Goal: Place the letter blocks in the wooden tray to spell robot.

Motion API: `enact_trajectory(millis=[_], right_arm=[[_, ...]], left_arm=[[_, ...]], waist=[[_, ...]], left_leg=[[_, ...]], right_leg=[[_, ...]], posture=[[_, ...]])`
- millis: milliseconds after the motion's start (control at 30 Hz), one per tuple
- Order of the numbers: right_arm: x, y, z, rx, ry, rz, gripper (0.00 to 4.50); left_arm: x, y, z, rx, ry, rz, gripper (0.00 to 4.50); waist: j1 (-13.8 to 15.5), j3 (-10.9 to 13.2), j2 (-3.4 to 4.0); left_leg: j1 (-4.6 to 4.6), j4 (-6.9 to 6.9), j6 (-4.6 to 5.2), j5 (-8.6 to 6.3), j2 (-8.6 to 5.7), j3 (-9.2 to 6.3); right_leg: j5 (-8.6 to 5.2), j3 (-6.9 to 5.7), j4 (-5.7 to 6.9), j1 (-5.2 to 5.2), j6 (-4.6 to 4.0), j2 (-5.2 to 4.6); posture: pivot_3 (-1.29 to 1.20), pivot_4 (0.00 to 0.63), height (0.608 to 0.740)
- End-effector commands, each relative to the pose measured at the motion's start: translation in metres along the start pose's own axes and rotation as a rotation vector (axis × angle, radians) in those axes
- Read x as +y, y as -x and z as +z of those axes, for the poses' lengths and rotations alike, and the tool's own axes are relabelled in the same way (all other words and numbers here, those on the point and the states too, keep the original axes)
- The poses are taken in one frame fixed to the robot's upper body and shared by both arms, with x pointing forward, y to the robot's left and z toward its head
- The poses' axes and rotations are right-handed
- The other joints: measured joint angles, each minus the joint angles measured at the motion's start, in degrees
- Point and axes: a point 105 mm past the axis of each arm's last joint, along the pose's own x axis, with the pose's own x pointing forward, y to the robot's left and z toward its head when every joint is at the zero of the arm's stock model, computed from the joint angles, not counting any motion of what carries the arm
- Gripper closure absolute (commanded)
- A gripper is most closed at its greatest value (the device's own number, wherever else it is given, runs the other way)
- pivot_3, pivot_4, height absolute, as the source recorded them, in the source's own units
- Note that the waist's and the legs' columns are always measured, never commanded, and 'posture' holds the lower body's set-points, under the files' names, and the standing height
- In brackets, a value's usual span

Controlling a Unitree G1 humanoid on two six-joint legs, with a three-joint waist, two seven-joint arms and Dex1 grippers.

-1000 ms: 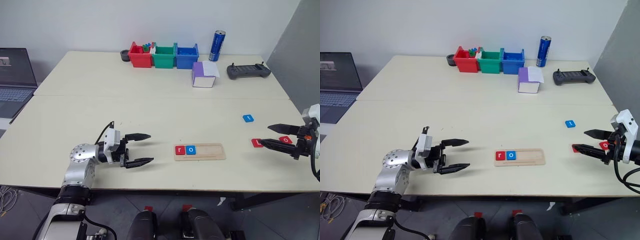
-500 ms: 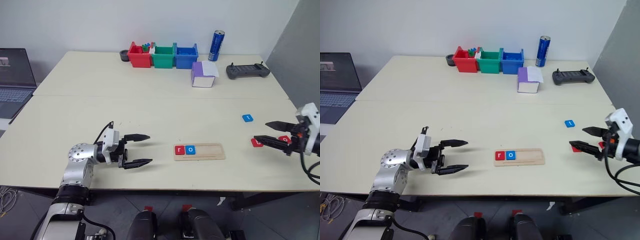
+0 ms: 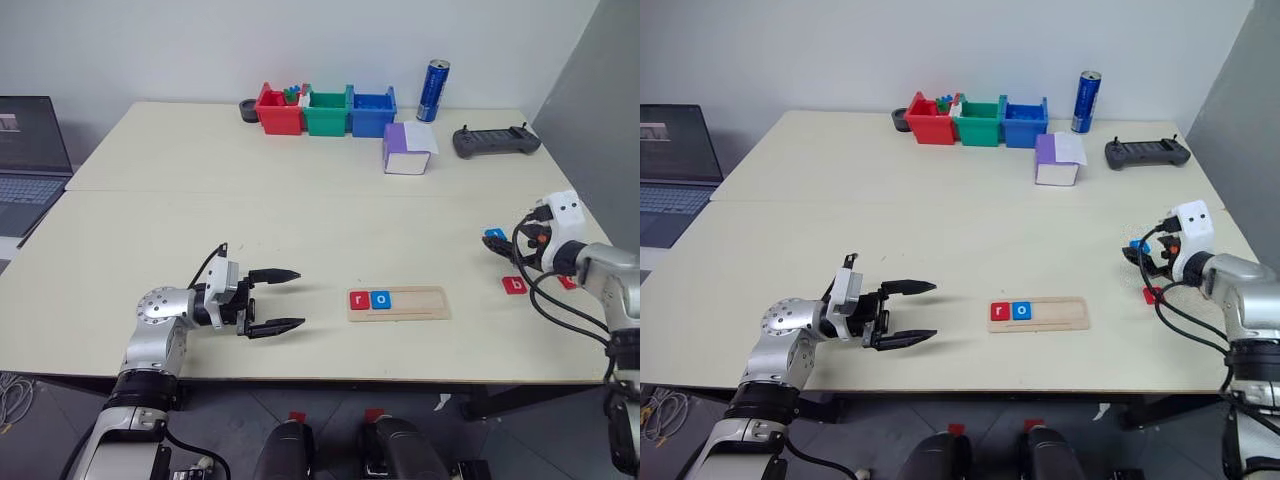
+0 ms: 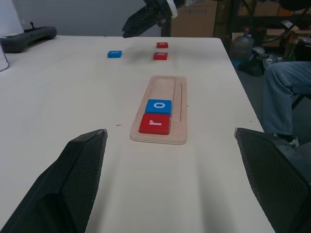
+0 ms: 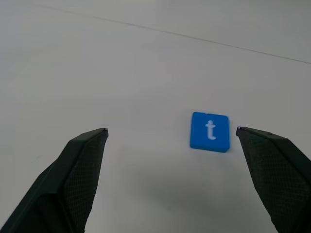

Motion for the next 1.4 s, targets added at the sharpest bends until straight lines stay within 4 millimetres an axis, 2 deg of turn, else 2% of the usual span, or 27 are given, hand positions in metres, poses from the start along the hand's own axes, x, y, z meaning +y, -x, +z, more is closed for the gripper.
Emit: enact_trajectory(millis=[33, 167, 300, 433, 567, 733, 900, 1067, 1233, 1333, 1400], right_arm=[[-0.015, 0.000, 0.006, -0.036, -0.020, -0.084, 0.00], [-0.018, -0.002, 0.001, -0.031, -0.039, -0.099, 0.00], [-0.032, 0.009, -0.001, -0.028, -0.051, -0.149, 0.00], [-0.064, 0.036, -0.010, -0.020, -0.066, -0.227, 0.00], [-0.085, 0.063, -0.021, -0.013, -0.077, -0.229, 0.00], [-0.097, 0.085, -0.033, -0.006, -0.103, -0.210, 0.00], [-0.094, 0.090, -0.045, 0.017, -0.115, -0.173, 0.00], [-0.085, 0.086, -0.051, 0.032, -0.118, -0.126, 0.00], [-0.055, 0.079, -0.040, 0.018, -0.069, -0.047, 0.00], [-0.043, 0.079, -0.042, 0.008, -0.089, -0.065, 0.00], [-0.028, 0.078, -0.044, 0.001, -0.090, -0.055, 0.00]], left_arm=[[0.000, 0.002, 0.008, -0.011, -0.027, 0.007, 0.06], [-0.002, 0.003, 0.008, -0.010, -0.024, 0.014, 0.06], [-0.004, 0.004, 0.008, -0.008, -0.023, 0.018, 0.06], [-0.003, 0.005, 0.010, -0.007, -0.026, 0.017, 0.06], [-0.003, 0.005, 0.010, -0.004, -0.022, 0.013, 0.06], [-0.002, 0.005, 0.013, -0.008, -0.017, 0.007, 0.06], [-0.002, 0.005, 0.013, -0.008, -0.015, 0.001, 0.06], [-0.001, 0.004, 0.013, -0.006, -0.016, -0.002, 0.06], [-0.001, 0.006, 0.013, -0.001, -0.020, 0.001, 0.06], [-0.001, 0.006, 0.013, 0.002, -0.020, 0.002, 0.06], [-0.001, 0.006, 0.013, 0.004, -0.021, 0.001, 0.06]], waist=[[0.01, 0.00, 0.00], [-0.03, 0.00, 0.01], [-0.04, -0.01, 0.02], [0.24, -0.01, 0.02], [0.16, -0.01, 0.02], [-0.22, -0.02, 0.03], [-0.42, -0.02, 0.04], [-0.33, -0.02, 0.04], [-0.34, -0.02, 0.04], [-0.26, -0.02, 0.04], [-0.01, -0.02, 0.04]], left_leg=[[0.00, 0.00, 0.00, 0.00, 0.00, 0.00], [0.00, 0.00, 0.00, 0.00, 0.00, 0.07], [0.02, 0.00, 0.00, 0.00, 0.01, 0.09], [0.00, 0.00, 0.01, 0.00, -0.01, 0.10], [-0.02, 0.00, 0.02, -0.01, -0.03, 0.12], [0.06, -0.02, 0.03, -0.02, 0.00, 0.16], [0.23, -0.06, 0.03, -0.02, 0.04, 0.22], [0.23, -0.06, 0.02, -0.02, 0.02, 0.23], [0.23, -0.07, 0.02, -0.02, 0.04, 0.23], [0.23, -0.08, 0.02, -0.02, 0.05, 0.22], [0.21, -0.08, 0.02, -0.02, 0.04, 0.21]], right_leg=[[0.00, 0.00, 0.00, 0.00, 0.00, 0.00], [0.00, 0.07, 0.00, -0.02, 0.00, 0.00], [0.00, 0.09, 0.05, -0.04, 0.00, 0.00], [0.00, 0.09, 0.02, -0.04, 0.00, -0.01], [0.00, 0.11, -0.05, -0.03, 0.00, -0.02], [0.00, 0.14, -0.02, -0.02, 0.00, 0.00], [0.00, 0.20, 0.04, 0.06, 0.00, 0.05], [0.00, 0.21, 0.04, 0.06, 0.00, 0.04], [0.00, 0.21, 0.04, 0.06, 0.00, 0.04], [0.00, 0.21, 0.04, 0.06, 0.01, 0.04], [0.00, 0.20, 0.02, 0.05, 0.01, 0.03]], posture=[[0.00, 0.150, 0.740], [0.00, 0.150, 0.740], [0.00, 0.150, 0.740], [0.00, 0.150, 0.740], [0.00, 0.150, 0.740], [0.00, 0.150, 0.740], [0.00, 0.150, 0.740], [0.00, 0.150, 0.740], [0.00, 0.150, 0.740], [0.00, 0.150, 0.740], [0.00, 0.150, 0.740]])
